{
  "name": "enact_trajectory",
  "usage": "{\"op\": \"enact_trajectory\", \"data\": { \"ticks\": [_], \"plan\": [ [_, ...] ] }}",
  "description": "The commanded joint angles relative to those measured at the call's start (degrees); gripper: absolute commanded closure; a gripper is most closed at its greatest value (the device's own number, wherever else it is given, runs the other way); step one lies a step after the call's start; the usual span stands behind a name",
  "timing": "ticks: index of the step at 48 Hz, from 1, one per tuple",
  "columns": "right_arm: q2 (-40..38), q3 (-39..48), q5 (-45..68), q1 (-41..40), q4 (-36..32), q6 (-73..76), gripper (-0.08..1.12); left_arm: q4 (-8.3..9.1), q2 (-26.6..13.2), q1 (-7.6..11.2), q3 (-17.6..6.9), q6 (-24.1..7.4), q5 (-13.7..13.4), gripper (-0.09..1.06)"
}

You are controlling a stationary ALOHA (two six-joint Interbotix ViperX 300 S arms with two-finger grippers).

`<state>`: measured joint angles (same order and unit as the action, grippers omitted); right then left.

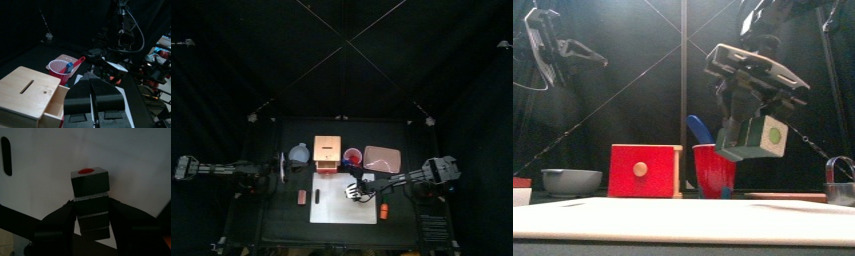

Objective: Place sushi on board then cut the sushi with the knife then place the pieces on the plate
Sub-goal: Pick knife at handle with right hand

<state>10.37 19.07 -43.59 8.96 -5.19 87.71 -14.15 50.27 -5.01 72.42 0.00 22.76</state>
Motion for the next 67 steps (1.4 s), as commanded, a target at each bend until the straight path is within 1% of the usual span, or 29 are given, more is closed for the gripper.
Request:
{"op": "enact_trajectory", "data": {
  "ticks": [1, 6, 14, 18, 24, 32, 37, 43, 50, 54, 58, 61, 65, 67],
  "plan": [
    [2.6, -5.2, 0.0, 0.0, 0.4, 2.1, 0.42, 1.41, -0.1, -0.18, -0.4, -0.1, 0.5, 0.89],
    [4.9, -7.6, -0.9, 0.1, -1.0, 4.2, 0.37, 2.37, -0.2, -0.18, -0.2, -0.1, 0.5, 0.89],
    [5.4, -10.1, -2.0, -0.2, -0.6, 4.6, 0.24, 4.39, -0.2, -0.53, 0.1, -0.1, 0.4, 0.89],
    [5.7, -10.9, -4.0, -0.2, -0.6, 4.7, 0.22, 5.10, -0.1, -0.88, 0.1, -0.1, 0.4, 0.89],
    [6.4, -11.4, -8.0, -0.3, -1.1, 4.7, 0.22, 5.36, -0.1, -0.88, 0.0, -0.1, 0.4, 0.89],
    [6.4, -12.7, -8.5, -0.3, -2.3, 4.7, 0.22, 5.27, -0.1, -0.88, 0.2, 0.0, 0.4, 0.89],
    [6.9, -14.9, -8.5, -0.2, -3.4, 4.6, 0.22, 5.27, -0.1, -0.88, 0.2, 0.1, 0.4, 0.89],
    [7.8, -17.0, -12.7, -0.1, -6.7, 4.7, 0.22, 5.19, -0.2, -0.88, 0.2, 0.1, 0.4, 0.89],
    [7.0, -20.0, -16.2, 0.1, -10.7, 3.7, 0.22, 5.19, -0.1, -0.97, 0.0, 0.1, 0.5, 0.89],
    [4.0, -19.4, -17.1, -0.1, -9.7, 0.7, 0.22, 5.19, -0.2, -1.23, -0.3, 0.0, 0.5, 0.89],
    [0.3, -17.5, -17.9, -0.4, -6.7, -5.8, 0.22, 4.92, -0.2, -2.81, -0.5, 0.3, 0.5, 0.89],
    [-2.8, -15.6, -19.3, -0.4, -5.0, -9.9, 0.22, 4.22, -0.2, -3.60, -0.5, 0.4, 0.5, 0.89],
    [-6.9, -11.6, -22.4, -1.2, -4.8, -14.9, 0.22, 3.16, -0.2, -3.69, -0.6, 0.2, 0.7, 0.89],
    [-8.5, -9.1, -23.3, -1.4, -4.8, -17.3, 0.22, 3.16, -0.2, -3.69, -0.6, 0.1, 1.0, 0.89]
  ]
}}
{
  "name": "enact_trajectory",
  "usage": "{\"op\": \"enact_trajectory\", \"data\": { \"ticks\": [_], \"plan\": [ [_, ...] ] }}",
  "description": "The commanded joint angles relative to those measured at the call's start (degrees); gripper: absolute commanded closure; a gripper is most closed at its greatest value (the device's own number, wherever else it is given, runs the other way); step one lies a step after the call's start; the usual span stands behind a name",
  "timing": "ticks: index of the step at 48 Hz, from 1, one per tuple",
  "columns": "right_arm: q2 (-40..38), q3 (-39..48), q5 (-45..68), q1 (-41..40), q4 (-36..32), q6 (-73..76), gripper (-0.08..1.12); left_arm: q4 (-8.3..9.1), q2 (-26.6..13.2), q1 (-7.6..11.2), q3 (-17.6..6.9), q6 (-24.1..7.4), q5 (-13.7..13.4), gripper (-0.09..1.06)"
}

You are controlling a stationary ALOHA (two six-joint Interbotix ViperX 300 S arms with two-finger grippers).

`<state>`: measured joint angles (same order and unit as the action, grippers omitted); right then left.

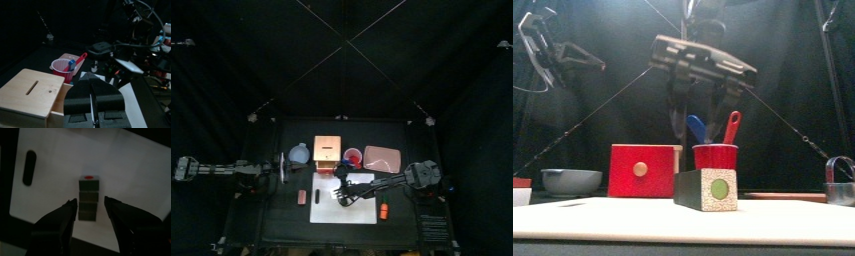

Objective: Place sushi on board then cut the sushi with the knife then place the pieces on the plate
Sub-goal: Pick knife at handle with right hand

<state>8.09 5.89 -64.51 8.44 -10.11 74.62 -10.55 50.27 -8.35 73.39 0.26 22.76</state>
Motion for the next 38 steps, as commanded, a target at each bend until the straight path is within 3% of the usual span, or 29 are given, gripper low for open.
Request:
{"op": "enact_trajectory", "data": {
  "ticks": [1, 19, 29, 38],
  "plan": [
    [-6.9, 5.0, -2.5, -1.0, 0.4, -5.3, 0.22, -0.44, -0.1, -0.35, -1.7, -0.2, 1.1, 0.89],
    [-21.1, 18.2, -2.7, -8.8, 0.0, -34.1, 0.22, -0.26, -0.1, -0.70, -1.5, -0.4, 2.3, 0.89],
    [-20.7, 19.3, -0.6, -9.8, -5.9, -54.9, 0.22, -0.18, -0.1, -2.02, -1.2, -0.4, 2.3, 0.89],
    [-18.5, 18.2, 4.3, -9.8, -9.5, -60.8, 0.22, -1.32, -0.1, -2.81, -1.5, 0.1, 2.3, 0.89]
  ]
}}
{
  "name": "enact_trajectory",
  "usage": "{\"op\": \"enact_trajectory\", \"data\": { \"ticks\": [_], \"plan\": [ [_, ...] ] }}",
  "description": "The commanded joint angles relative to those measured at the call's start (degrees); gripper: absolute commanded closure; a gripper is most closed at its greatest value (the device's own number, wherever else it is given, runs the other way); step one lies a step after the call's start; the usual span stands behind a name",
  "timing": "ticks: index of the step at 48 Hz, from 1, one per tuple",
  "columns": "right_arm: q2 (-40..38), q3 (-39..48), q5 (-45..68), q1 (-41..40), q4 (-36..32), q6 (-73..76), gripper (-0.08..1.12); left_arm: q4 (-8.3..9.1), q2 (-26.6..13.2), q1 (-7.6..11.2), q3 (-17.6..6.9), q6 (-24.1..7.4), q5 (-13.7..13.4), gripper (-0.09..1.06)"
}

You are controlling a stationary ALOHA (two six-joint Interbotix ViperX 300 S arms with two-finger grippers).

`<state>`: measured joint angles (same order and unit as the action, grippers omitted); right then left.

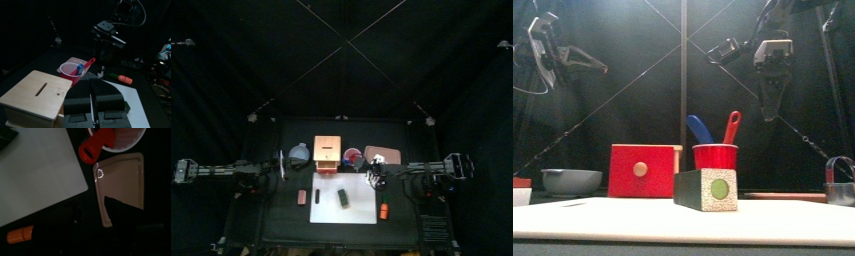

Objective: Place sushi on board then cut the sushi with the knife then place the pieces on the plate
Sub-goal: Pick knife at handle with right hand

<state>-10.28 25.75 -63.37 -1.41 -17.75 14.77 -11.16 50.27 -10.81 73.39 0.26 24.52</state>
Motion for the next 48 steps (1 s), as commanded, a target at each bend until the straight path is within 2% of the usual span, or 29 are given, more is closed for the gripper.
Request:
{"op": "enact_trajectory", "data": {
  "ticks": [1, 8, 32, 45, 48],
  "plan": [
    [0.0, -1.8, 3.8, -0.1, -2.4, -1.1, 0.22, -1.05, -0.1, -0.26, -1.5, 0.1, 0.5, 0.89],
    [0.9, -2.8, 6.8, -0.9, -6.7, -1.8, 0.22, -2.64, -0.1, -0.18, -1.6, -0.1, 0.5, 0.89],
    [6.2, -4.3, 10.0, -1.1, -8.5, -3.8, 0.25, -2.81, -0.2, -0.44, -1.1, 0.0, 0.4, 0.89],
    [6.5, -4.7, 8.2, -1.5, -9.4, -3.8, 0.51, -3.16, -0.2, -0.35, -0.9, 0.1, 0.3, 0.89],
    [6.7, -4.9, 7.9, -1.6, -9.6, -3.7, 0.54, -3.16, -0.2, -0.35, -0.9, 0.1, 0.2, 0.89]
  ]
}}
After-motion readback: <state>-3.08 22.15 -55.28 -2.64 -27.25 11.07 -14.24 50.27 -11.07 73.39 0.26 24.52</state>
